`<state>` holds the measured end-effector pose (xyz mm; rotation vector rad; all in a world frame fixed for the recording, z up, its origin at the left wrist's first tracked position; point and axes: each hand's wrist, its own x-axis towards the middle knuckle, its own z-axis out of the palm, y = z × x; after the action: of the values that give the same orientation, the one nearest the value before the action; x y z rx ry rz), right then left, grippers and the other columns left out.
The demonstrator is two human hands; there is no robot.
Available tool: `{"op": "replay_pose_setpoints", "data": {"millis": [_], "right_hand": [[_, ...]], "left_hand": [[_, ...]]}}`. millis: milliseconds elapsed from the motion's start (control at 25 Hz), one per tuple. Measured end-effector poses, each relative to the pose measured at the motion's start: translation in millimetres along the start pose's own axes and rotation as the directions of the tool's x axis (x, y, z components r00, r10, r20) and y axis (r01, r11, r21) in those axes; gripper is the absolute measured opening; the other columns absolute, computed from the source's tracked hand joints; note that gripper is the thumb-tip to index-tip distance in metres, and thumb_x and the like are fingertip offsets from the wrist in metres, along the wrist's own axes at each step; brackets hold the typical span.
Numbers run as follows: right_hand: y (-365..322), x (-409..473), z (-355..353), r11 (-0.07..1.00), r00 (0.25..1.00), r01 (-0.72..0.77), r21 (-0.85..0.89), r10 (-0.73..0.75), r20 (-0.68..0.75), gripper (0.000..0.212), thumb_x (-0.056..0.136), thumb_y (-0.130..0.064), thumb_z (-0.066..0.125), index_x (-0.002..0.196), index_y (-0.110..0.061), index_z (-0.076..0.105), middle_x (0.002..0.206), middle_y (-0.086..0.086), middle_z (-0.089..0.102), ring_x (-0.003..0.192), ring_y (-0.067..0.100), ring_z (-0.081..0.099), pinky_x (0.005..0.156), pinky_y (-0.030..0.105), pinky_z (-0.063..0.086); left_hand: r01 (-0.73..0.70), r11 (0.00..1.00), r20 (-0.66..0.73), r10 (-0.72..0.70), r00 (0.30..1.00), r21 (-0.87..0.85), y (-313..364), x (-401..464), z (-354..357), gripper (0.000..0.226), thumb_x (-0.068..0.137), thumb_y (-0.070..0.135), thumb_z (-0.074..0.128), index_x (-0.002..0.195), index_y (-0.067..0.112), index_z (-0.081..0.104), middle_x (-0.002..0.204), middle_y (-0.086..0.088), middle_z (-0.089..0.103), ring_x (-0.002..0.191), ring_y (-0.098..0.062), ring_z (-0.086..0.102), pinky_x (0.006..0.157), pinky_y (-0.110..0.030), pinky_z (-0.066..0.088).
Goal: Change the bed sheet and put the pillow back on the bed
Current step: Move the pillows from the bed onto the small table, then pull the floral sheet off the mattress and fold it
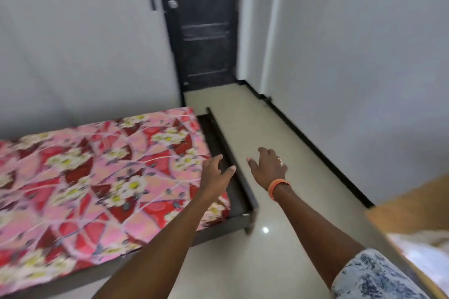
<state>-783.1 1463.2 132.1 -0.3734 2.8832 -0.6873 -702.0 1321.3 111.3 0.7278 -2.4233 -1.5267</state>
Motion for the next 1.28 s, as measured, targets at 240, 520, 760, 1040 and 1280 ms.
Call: {"op": "replay_pose_setpoints", "data": {"millis": [240, 520, 760, 1040, 1280], "right_hand": [[-284, -43, 180, 0.951, 0.915, 0.256, 0.173, -0.296, 0.276, 0.053, 0.097, -0.043, 0.048, 0.142, -0.015, 0.039, 0.146, 0.008, 0.042, 0.131, 0.032, 0.044, 0.107, 0.053, 0.032], [-543, -164, 352, 0.817, 0.652, 0.481, 0.318, -0.576, 0.494, 0.058, 0.096, -0.044, 0.05, 0.144, -0.015, 0.038, 0.146, 0.007, 0.045, 0.129, 0.029, 0.047, 0.107, 0.049, 0.036], [-723, -221, 484, 0.726, 0.44, 0.599, 0.337, -0.65, 0.619, 0.051, 0.094, -0.043, 0.051, 0.137, -0.016, 0.045, 0.134, 0.006, 0.052, 0.122, 0.029, 0.051, 0.104, 0.051, 0.036], [-938, -289, 617, 0.58, 0.133, 0.708, 0.403, -0.67, 0.73, 0.048, 0.094, -0.038, 0.053, 0.134, -0.012, 0.047, 0.128, 0.012, 0.058, 0.12, 0.032, 0.054, 0.102, 0.049, 0.042], [-1070, -358, 724, 0.399, -0.055, 0.817, 0.416, -0.665, 0.745, 0.041, 0.096, -0.033, 0.05, 0.133, -0.017, 0.046, 0.128, 0.007, 0.055, 0.119, 0.029, 0.053, 0.102, 0.05, 0.04]], "left_hand": [[0.249, 0.964, -0.363, -0.265, 0.893, -0.091, -171, -41, -285, 0.044, 0.086, 0.025, 0.072, 0.124, 0.007, 0.06, 0.126, -0.006, 0.058, 0.108, -0.018, 0.058, 0.085, -0.026, 0.044], [0.374, 0.876, -0.646, -0.479, 0.594, -0.304, -303, -128, -526, 0.042, 0.088, 0.029, 0.071, 0.123, 0.009, 0.06, 0.127, -0.004, 0.059, 0.092, -0.017, 0.065, 0.069, -0.018, 0.05], [0.449, 0.748, -0.703, -0.643, 0.304, -0.489, -413, -170, -664, 0.043, 0.086, 0.033, 0.069, 0.125, 0.015, 0.06, 0.123, -0.007, 0.059, 0.106, -0.022, 0.061, 0.087, -0.033, 0.051], [0.445, 0.607, -0.678, -0.735, -0.003, -0.659, -501, -192, -842, 0.021, 0.088, 0.018, 0.068, 0.103, 0.002, 0.065, 0.089, -0.009, 0.063, 0.086, -0.031, 0.065, 0.079, -0.039, 0.051], [0.43, 0.52, -0.613, -0.783, -0.105, -0.738, -604, -206, -980, 0.009, 0.093, 0.015, 0.059, 0.101, 0.011, 0.055, 0.092, -0.004, 0.051, 0.082, -0.016, 0.044, 0.057, -0.022, 0.031]]}}
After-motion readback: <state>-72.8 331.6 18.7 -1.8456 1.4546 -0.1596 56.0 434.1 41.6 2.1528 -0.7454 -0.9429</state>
